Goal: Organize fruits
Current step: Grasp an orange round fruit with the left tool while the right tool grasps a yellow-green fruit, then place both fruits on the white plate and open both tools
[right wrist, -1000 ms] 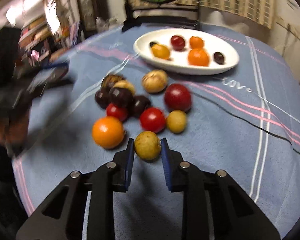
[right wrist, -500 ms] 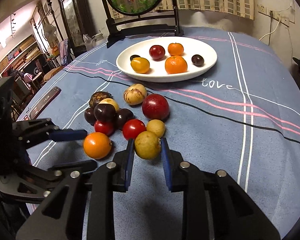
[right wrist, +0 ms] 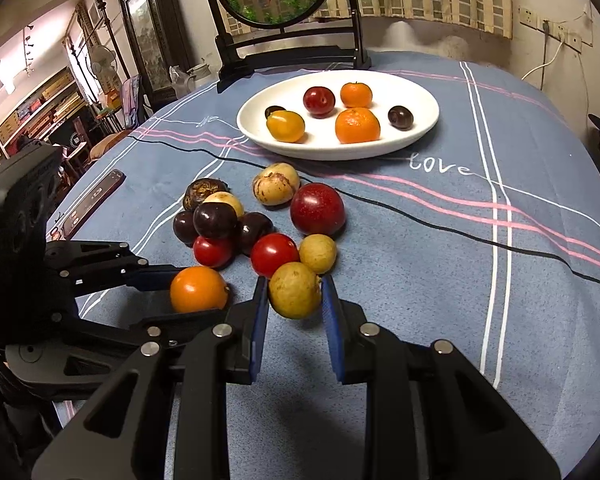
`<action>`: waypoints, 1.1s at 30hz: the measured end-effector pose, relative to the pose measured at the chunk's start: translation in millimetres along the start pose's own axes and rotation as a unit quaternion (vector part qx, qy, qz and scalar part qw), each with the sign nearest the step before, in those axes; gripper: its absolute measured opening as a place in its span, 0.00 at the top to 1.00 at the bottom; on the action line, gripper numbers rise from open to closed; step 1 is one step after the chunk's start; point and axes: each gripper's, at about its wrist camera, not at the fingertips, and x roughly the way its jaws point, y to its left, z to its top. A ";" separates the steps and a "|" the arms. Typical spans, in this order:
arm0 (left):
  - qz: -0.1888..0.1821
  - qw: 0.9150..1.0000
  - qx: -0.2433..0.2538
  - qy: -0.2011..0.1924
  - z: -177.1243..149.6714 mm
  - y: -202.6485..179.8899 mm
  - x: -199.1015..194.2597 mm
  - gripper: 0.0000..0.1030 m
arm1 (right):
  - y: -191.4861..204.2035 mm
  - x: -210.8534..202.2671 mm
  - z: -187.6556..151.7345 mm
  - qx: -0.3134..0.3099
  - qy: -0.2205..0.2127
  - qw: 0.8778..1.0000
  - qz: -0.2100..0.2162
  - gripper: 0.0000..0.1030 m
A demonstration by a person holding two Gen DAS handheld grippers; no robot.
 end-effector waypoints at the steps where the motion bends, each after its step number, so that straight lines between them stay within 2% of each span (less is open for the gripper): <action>1: -0.007 1.000 0.001 -0.007 -0.5 0.1 -5.3 0.63 | -0.6 0.9 -0.5 0.001 0.001 1.000 0.003 0.74; 5: -0.024 0.999 0.002 -0.042 4.3 7.7 -29.8 0.63 | -2.1 2.8 -1.3 0.003 -0.001 1.000 0.011 0.74; 7: -0.019 0.998 -0.001 -0.056 13.0 18.9 -40.4 0.63 | -3.5 -0.1 1.1 0.009 -0.015 0.999 0.034 0.74; 11: 0.016 0.996 -0.017 -0.081 49.5 50.1 -51.4 0.63 | -9.4 -9.3 23.4 0.042 -0.072 0.994 0.066 0.74; 14: 0.028 0.995 -0.040 -0.088 88.2 76.3 -42.5 0.63 | -15.5 -6.5 58.4 0.062 -0.115 0.991 0.041 0.74; 16: 0.039 0.994 -0.055 -0.085 113.6 92.7 -27.8 0.63 | -20.3 5.7 80.6 0.073 -0.123 0.989 0.025 0.74; 20: 0.024 0.992 -0.105 -0.062 149.0 124.9 7.1 0.63 | -25.8 44.1 116.7 0.077 -0.124 0.989 0.000 0.74; 21: 0.037 0.992 -0.105 -0.059 155.6 128.4 15.1 0.63 | -25.9 52.8 122.4 0.075 -0.117 0.990 -0.004 0.74; 24: 0.069 0.991 -0.103 -0.045 169.4 138.5 37.5 0.63 | -24.7 74.6 134.1 0.062 -0.104 0.993 -0.013 0.74; 27: 0.073 0.990 -0.113 -0.030 176.0 149.9 53.4 0.63 | -22.4 87.5 141.7 0.045 -0.092 0.995 -0.012 0.74; 29: 0.076 0.990 -0.115 -0.022 178.5 153.6 61.5 0.62 | -19.1 91.0 144.7 0.032 -0.089 0.995 -0.027 0.70; 31: 0.083 0.989 -0.119 -0.022 175.8 154.9 61.0 0.44 | -17.1 88.6 145.7 0.027 -0.089 0.995 -0.046 0.58; 32: 0.089 0.989 -0.115 -0.032 175.3 152.8 54.9 0.31 | -16.9 83.2 144.6 0.029 -0.090 0.995 -0.043 0.55; 33: 0.095 0.988 -0.111 -0.041 173.6 150.7 48.6 0.29 | -17.4 78.5 143.2 0.030 -0.092 0.995 -0.038 0.53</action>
